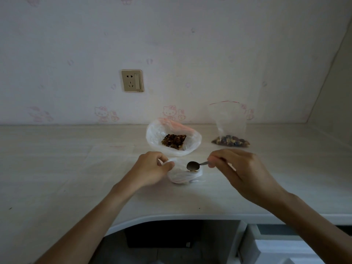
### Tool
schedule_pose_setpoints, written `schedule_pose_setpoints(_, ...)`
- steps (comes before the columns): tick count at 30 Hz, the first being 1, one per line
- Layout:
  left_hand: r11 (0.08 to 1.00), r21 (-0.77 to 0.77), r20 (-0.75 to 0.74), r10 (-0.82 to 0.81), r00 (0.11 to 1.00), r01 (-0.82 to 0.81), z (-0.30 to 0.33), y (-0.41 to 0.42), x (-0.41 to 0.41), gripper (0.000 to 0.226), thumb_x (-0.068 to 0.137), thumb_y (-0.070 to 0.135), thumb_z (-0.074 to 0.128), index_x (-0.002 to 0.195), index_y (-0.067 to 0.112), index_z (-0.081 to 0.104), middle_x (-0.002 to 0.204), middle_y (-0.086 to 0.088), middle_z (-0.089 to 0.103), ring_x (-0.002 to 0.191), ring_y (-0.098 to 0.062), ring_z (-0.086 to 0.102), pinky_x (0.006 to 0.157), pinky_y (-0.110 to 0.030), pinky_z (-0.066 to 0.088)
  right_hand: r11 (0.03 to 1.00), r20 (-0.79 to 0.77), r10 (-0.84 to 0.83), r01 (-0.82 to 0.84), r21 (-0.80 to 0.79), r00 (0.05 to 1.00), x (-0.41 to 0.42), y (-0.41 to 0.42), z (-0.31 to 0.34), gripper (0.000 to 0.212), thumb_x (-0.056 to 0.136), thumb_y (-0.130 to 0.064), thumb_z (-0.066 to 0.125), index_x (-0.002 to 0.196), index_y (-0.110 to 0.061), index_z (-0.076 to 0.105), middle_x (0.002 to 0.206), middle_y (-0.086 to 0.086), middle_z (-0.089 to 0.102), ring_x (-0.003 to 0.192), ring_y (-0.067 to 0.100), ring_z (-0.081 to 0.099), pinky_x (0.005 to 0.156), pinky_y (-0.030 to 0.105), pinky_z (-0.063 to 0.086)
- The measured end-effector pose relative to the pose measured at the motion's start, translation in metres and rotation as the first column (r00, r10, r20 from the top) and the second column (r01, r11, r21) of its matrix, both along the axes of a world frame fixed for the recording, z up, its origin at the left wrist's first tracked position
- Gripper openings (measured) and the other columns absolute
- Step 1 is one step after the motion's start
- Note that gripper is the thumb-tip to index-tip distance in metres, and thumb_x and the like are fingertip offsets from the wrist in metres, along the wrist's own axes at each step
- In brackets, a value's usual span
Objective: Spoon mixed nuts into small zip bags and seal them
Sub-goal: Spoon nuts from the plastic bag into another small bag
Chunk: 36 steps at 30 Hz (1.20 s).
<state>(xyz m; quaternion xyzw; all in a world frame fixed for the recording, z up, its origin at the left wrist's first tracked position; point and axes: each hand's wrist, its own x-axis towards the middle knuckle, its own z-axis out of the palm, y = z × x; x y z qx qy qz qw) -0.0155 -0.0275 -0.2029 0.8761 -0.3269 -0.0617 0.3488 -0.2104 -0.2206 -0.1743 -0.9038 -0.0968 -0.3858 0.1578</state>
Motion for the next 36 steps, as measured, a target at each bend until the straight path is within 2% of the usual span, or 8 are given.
schedule_pose_setpoints(3, 0.999, -0.038, -0.001, 0.027, 1.0, -0.027, -0.004, 0.002, 0.004, 0.03, 0.093, 0.057, 0.067, 0.088, 0.028, 0.07, 0.06, 0.014, 0.061, 0.053, 0.007, 0.057, 0.05, -0.011, 0.034, 0.953, -0.01, -0.026, 0.028, 0.303, 1.0, 0.009, 0.0, -0.001, 0.027, 0.101, -0.035, 0.051, 0.096, -0.02, 0.073, 0.082, -0.016, 0.074, 0.078, -0.004, 0.068, 0.066, 0.012, 0.05)
schedule_pose_setpoints(8, 0.969, -0.194, -0.045, 0.15, 0.988, -0.156, -0.006, 0.004, 0.021, 0.038, 0.093, 0.064, 0.061, 0.089, 0.027, 0.07, 0.071, 0.009, 0.064, 0.066, -0.004, 0.062, 0.061, -0.025, 0.04, 0.619, -0.074, 0.001, 0.058, 0.783, 0.997, 0.037, -0.008, -0.006, 0.029, 0.105, -0.029, 0.053, 0.097, -0.01, 0.073, 0.079, 0.003, 0.079, 0.075, 0.018, 0.077, 0.064, 0.031, 0.061)
schedule_pose_setpoints(11, 0.932, -0.209, -0.082, 0.287, 0.955, -0.298, -0.006, 0.002, 0.036, 0.045, 0.091, 0.067, 0.059, 0.095, 0.023, 0.061, 0.088, 0.006, 0.066, 0.083, -0.012, 0.064, 0.062, -0.028, 0.041, 0.36, -0.104, 0.031, 0.086, 0.929, 0.994, 0.055, -0.017, -0.007, 0.03, 0.106, -0.029, 0.054, 0.099, -0.005, 0.073, 0.082, 0.012, 0.079, 0.078, 0.027, 0.078, 0.06, 0.029, 0.059)
schedule_pose_setpoints(14, 0.919, -0.163, -0.125, 0.34, 0.932, -0.358, -0.003, -0.003, 0.048, 0.068, 0.085, 0.079, 0.054, 0.112, 0.017, 0.05, 0.101, 0.007, 0.061, 0.091, -0.012, 0.061, 0.069, -0.031, 0.043, 0.257, -0.135, 0.022, 0.125, 0.958, 0.991, 0.077, -0.023, -0.01, 0.03, 0.105, -0.03, 0.057, 0.099, -0.005, 0.072, 0.083, 0.011, 0.079, 0.079, 0.026, 0.079, 0.056, 0.026, 0.06)
schedule_pose_setpoints(18, 0.923, -0.169, -0.178, 0.317, 0.932, -0.346, 0.003, -0.018, 0.055, 0.082, 0.078, 0.087, 0.052, 0.119, 0.016, 0.044, 0.101, 0.001, 0.068, 0.088, -0.017, 0.071, 0.071, -0.036, 0.054, 0.292, -0.165, -0.04, 0.17, 0.941, 0.985, 0.107, -0.022, -0.017, 0.03, 0.103, -0.032, 0.06, 0.092, -0.009, 0.074, 0.078, 0.005, 0.08, 0.077, 0.018, 0.079, 0.06, 0.024, 0.06)
schedule_pose_setpoints(24, 0.909, -0.303, -0.169, 0.245, 0.955, -0.287, -0.013, -0.03, 0.059, 0.032, 0.091, 0.038, 0.07, 0.113, 0.019, 0.057, 0.101, -0.001, 0.071, 0.08, -0.02, 0.074, 0.078, -0.049, 0.063, 0.429, -0.208, -0.01, 0.192, 0.883, 0.978, 0.138, -0.017, -0.034, 0.032, 0.099, -0.036, 0.066, 0.083, -0.01, 0.077, 0.072, 0.004, 0.078, 0.071, 0.018, 0.078, 0.064, 0.027, 0.063)
schedule_pose_setpoints(28, 0.877, -0.373, -0.355, 0.168, 0.92, -0.304, -0.016, -0.033, 0.061, 0.025, 0.087, 0.021, 0.073, 0.109, 0.02, 0.061, 0.102, -0.003, 0.073, 0.07, -0.021, 0.075, 0.068, -0.039, 0.066, 0.418, -0.186, -0.09, 0.207, 0.885, 0.978, 0.151, -0.019, -0.044, 0.033, 0.097, -0.036, 0.068, 0.079, -0.011, 0.078, 0.071, 0.002, 0.078, 0.07, 0.018, 0.077, 0.068, 0.033, 0.064)
schedule_pose_setpoints(36, 0.881, -0.407, -0.331, 0.104, 0.938, -0.241, -0.014, -0.038, 0.058, 0.027, 0.083, 0.014, 0.071, 0.108, 0.02, 0.063, 0.096, -0.002, 0.073, 0.068, -0.014, 0.067, 0.056, -0.024, 0.055, 0.529, -0.141, -0.167, 0.209, 0.822, 0.976, 0.153, -0.015, -0.051, 0.022, 0.1, -0.031, 0.066, 0.082, -0.024, 0.078, 0.074, -0.008, 0.078, 0.071, 0.01, 0.076, 0.064, 0.031, 0.063)
